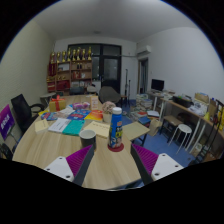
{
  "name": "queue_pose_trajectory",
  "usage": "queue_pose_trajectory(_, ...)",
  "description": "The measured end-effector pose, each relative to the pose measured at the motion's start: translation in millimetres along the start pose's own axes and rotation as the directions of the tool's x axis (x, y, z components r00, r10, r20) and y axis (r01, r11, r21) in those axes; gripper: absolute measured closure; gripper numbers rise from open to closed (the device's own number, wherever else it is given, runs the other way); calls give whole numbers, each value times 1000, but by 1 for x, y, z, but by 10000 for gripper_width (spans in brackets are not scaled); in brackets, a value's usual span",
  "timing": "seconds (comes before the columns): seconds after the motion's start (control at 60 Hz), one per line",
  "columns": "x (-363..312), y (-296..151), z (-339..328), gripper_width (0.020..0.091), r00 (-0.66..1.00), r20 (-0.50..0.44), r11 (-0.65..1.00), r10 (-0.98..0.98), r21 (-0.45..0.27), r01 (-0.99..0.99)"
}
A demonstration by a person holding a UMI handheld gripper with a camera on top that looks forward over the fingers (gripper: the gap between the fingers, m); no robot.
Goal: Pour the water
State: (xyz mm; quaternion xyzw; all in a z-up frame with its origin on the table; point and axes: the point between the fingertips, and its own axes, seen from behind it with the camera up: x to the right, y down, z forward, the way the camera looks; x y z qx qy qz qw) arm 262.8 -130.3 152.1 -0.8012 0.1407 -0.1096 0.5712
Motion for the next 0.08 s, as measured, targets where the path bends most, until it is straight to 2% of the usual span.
queue_pose_trajectory(0.083,-13,-10,-50,268,1000,-9,1000,-11,-1,11)
